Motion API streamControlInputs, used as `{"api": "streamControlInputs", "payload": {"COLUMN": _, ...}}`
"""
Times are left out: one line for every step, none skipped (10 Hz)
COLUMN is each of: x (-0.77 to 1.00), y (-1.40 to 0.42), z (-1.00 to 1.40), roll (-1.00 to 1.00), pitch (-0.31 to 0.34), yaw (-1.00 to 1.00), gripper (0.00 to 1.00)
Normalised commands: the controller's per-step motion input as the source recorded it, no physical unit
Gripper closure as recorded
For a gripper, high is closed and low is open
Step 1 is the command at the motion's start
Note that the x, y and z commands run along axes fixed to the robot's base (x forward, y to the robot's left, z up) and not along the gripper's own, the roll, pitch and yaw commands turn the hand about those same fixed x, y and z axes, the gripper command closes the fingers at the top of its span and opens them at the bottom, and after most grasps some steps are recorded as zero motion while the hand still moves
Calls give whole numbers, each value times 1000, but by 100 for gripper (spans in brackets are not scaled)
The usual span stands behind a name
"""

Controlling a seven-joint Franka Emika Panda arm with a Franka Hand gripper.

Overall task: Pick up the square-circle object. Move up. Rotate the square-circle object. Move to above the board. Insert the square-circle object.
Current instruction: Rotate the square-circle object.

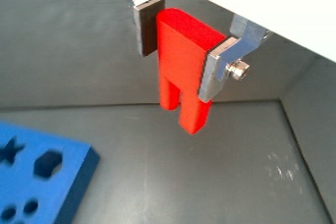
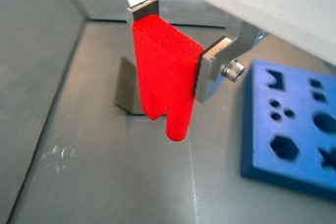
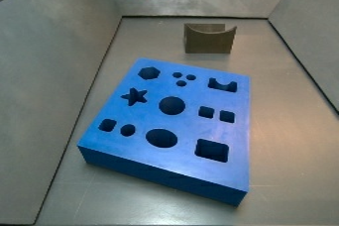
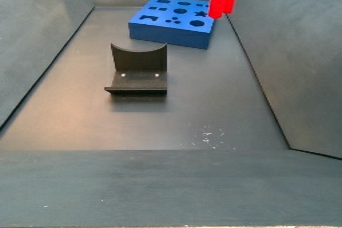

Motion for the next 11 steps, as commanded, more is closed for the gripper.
{"api": "streamControlInputs", "payload": {"x": 35, "y": 11, "z": -22, "roll": 49, "pitch": 14, "yaw": -1000, "gripper": 100}}
{"api": "streamControlInputs", "payload": {"x": 37, "y": 6, "z": -17, "roll": 48, "pitch": 13, "yaw": -1000, "gripper": 100}}
{"api": "streamControlInputs", "payload": {"x": 38, "y": 9, "z": -6, "roll": 49, "pitch": 12, "yaw": -1000, "gripper": 100}}
{"api": "streamControlInputs", "payload": {"x": 39, "y": 8, "z": -1, "roll": 50, "pitch": 12, "yaw": -1000, "gripper": 100}}
{"api": "streamControlInputs", "payload": {"x": 39, "y": 7, "z": 0, "roll": 49, "pitch": 12, "yaw": -1000, "gripper": 100}}
{"api": "streamControlInputs", "payload": {"x": 39, "y": 7, "z": 0, "roll": 50, "pitch": 13, "yaw": -1000, "gripper": 100}}
{"api": "streamControlInputs", "payload": {"x": 39, "y": 3, "z": 1, "roll": 49, "pitch": 13, "yaw": -1000, "gripper": 100}}
{"api": "streamControlInputs", "payload": {"x": 38, "y": 7, "z": 1, "roll": 51, "pitch": 14, "yaw": -1000, "gripper": 100}}
{"api": "streamControlInputs", "payload": {"x": 38, "y": 6, "z": 0, "roll": 50, "pitch": 16, "yaw": -1000, "gripper": 100}}
{"api": "streamControlInputs", "payload": {"x": 38, "y": 6, "z": 1, "roll": 51, "pitch": 18, "yaw": -1000, "gripper": 100}}
{"api": "streamControlInputs", "payload": {"x": 38, "y": 6, "z": 0, "roll": 51, "pitch": 22, "yaw": -1000, "gripper": 100}}
